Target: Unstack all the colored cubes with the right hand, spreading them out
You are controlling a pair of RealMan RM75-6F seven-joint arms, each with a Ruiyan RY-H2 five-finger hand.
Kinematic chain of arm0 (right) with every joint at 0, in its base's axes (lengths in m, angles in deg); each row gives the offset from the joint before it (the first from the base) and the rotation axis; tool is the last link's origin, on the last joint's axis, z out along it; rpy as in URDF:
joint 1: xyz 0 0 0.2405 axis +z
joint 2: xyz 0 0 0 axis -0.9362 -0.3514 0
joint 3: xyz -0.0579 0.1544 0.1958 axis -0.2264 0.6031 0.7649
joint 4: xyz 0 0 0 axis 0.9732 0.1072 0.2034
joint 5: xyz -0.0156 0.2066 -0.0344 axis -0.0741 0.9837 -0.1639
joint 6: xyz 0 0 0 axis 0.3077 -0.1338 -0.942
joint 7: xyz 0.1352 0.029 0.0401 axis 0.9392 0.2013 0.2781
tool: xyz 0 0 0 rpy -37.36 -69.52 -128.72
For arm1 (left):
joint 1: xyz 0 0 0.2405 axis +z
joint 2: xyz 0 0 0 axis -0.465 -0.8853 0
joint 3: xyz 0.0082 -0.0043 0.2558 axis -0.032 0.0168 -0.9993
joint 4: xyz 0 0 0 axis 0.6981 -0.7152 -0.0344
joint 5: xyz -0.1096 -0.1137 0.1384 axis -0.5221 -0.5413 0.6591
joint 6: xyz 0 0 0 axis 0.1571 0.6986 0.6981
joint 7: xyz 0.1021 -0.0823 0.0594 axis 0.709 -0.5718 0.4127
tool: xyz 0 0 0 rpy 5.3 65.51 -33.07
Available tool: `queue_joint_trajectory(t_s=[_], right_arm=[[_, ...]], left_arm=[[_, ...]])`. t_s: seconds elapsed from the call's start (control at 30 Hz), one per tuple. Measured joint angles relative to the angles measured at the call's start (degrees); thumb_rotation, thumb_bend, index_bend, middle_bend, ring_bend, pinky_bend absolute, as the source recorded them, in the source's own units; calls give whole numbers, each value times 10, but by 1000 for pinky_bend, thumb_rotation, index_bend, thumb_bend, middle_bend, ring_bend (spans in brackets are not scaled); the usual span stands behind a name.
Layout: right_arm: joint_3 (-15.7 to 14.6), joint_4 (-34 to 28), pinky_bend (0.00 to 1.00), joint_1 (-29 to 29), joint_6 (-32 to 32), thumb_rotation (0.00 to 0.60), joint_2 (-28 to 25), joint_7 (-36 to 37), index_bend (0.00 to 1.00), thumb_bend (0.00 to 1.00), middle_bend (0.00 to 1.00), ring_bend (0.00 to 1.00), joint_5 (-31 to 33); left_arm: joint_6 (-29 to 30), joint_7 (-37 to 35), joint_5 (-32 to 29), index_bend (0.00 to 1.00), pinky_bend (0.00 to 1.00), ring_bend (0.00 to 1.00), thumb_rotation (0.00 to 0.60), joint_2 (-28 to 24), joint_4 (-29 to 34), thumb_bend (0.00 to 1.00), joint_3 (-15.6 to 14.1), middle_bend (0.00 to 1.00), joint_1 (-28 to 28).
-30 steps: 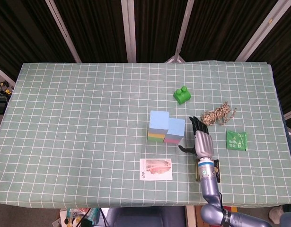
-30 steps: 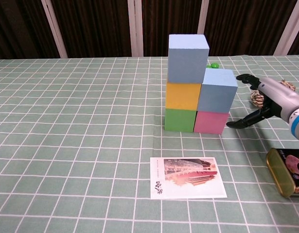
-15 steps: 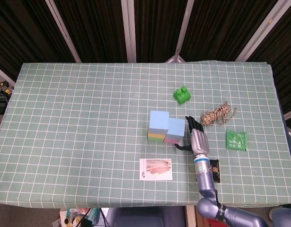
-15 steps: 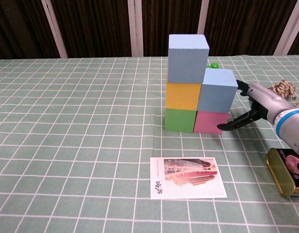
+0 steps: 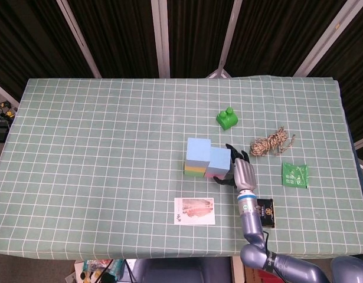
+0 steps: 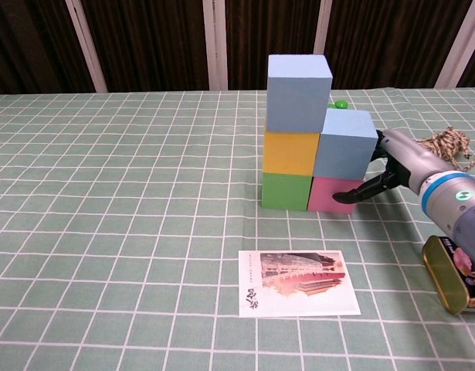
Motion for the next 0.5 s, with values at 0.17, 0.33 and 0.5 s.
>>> queue_joint_trajectory(t_s=[0.17, 0.33, 0.5], right_arm=[[-7, -1, 0, -1, -2, 600, 0, 27, 188, 171, 439, 403, -24], [-9, 1, 35, -3, 2, 600, -2, 45, 225, 192, 529, 525, -39], [-7, 14, 68, -6, 9, 600, -5, 44, 252, 216, 558, 563, -39]], left_arm=[[-2, 3, -3, 146, 48, 0, 600, 0, 1, 169, 0, 0, -1], [-1, 2, -5, 151, 48, 0, 600, 0, 1, 169, 1, 0, -1], [-1, 2, -6, 158, 48, 0, 600, -1, 2, 169, 1, 0, -1]])
